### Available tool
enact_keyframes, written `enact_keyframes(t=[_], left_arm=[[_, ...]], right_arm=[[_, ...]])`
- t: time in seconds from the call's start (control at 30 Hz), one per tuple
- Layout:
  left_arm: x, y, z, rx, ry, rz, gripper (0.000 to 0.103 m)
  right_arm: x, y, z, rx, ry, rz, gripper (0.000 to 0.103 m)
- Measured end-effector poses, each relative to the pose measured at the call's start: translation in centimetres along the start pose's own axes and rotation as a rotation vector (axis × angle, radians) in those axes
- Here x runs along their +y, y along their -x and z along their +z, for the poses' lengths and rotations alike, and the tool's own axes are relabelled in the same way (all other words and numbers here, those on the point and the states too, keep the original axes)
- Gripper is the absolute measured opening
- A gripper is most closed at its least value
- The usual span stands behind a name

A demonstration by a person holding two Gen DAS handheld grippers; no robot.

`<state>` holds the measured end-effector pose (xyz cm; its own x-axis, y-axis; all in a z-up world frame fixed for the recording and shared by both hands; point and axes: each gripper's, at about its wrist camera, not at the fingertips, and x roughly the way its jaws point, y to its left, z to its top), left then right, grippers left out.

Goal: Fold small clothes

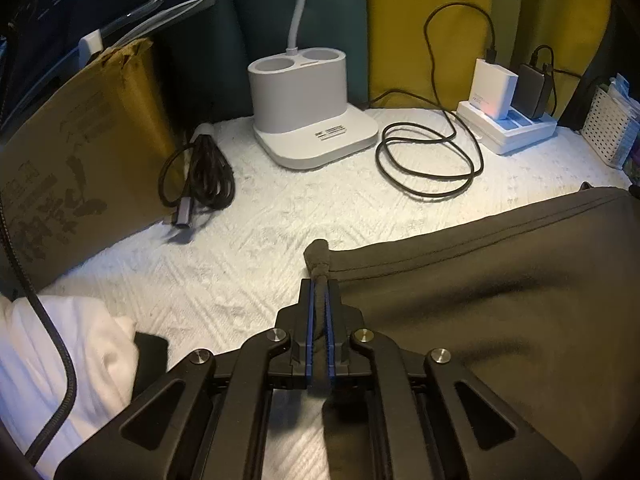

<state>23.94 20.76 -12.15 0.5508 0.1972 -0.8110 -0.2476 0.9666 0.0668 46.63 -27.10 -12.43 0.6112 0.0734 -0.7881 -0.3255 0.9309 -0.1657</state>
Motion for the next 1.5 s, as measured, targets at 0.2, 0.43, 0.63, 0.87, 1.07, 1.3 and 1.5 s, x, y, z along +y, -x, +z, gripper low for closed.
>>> enact_keyframes(t=[0.2, 0.43, 0.63, 0.87, 1.07, 1.3, 1.5], left_arm=[[0.4, 3.0, -1.6, -0.009, 0.020, 0.008, 0.037], [-0.2, 7.5, -5.3, -0.027, 0.027, -0.020, 0.049], [-1.3, 10.4, -9.2, -0.039, 0.040, -0.074, 0.049], [-1.6, 12.0, -13.5, -0.034, 0.058, -0.125, 0.049], [-2.2, 13.5, -16.2, -0.034, 0.052, -0.160, 0.050], [-3.3, 14.7, -19.2, -0.026, 0.060, -0.231, 0.051], [-2.6, 16.4, -20.8, -0.063, 0.105, -0.284, 0.063]], right_arm=[[0.4, 1.3, -1.0, 0.027, 0.026, -0.046, 0.008], [-0.8, 5.3, -4.4, 0.009, -0.006, -0.064, 0.086], [-0.9, 9.9, -8.0, -0.013, -0.023, -0.072, 0.086], [-1.1, 14.1, -13.2, -0.022, -0.071, -0.065, 0.086], [-0.8, 16.2, -17.5, -0.022, -0.134, -0.032, 0.086], [0.3, 18.8, -21.3, -0.057, -0.192, 0.029, 0.086], [1.8, 19.0, -23.5, -0.051, -0.254, 0.121, 0.078]])
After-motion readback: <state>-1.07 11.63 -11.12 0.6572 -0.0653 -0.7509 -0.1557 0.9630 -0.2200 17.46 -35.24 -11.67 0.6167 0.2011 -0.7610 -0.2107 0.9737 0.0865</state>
